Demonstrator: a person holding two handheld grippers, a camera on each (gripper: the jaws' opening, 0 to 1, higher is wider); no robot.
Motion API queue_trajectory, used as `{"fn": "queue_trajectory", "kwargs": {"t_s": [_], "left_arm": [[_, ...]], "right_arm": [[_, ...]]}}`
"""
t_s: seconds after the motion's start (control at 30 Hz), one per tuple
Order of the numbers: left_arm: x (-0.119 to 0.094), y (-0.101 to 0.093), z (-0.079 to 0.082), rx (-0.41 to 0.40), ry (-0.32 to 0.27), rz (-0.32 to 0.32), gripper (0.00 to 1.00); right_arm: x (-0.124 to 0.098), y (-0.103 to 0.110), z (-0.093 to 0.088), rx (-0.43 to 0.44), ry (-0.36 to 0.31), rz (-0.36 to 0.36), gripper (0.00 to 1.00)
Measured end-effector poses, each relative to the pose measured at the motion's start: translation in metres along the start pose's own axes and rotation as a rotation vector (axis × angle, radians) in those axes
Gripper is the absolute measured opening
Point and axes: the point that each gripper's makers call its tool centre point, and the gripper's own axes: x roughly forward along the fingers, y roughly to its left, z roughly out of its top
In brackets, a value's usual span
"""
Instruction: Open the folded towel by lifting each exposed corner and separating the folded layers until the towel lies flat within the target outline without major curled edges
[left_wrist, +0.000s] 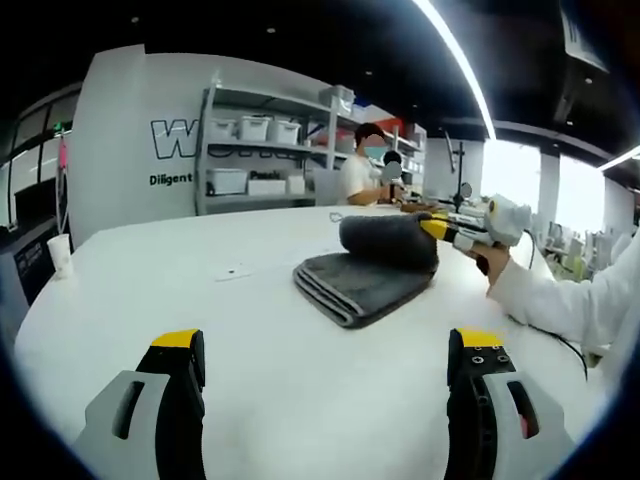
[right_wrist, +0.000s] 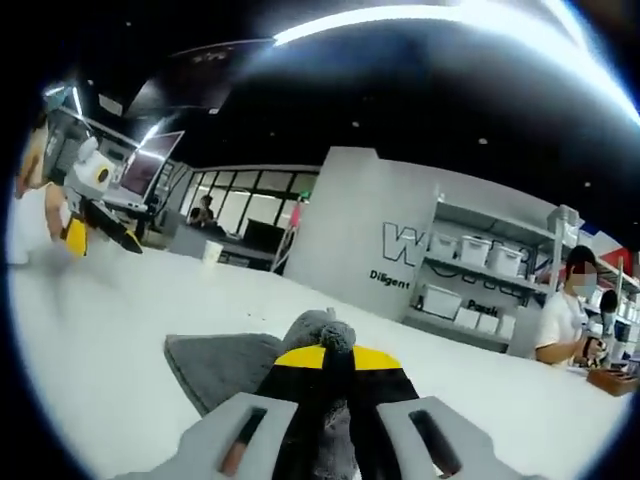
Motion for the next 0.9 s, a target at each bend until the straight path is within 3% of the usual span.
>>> {"fn": "queue_trajectory", "kwargs": {"t_s": [0.6, 0.9], "left_arm": [[-0.001, 0.001, 0.001, -0.003, -0.003, 0.002, 1.00], [-0.001, 0.003, 0.002, -0.006, -0.005, 0.002, 1.00]], "right_arm": [[-0.030, -0.056, -0.017, 0.085, 0.020, -0.144, 0.01], [-0.043, -0.075, -0.030, 0.060, 0.073, -0.205, 0.01]]}}
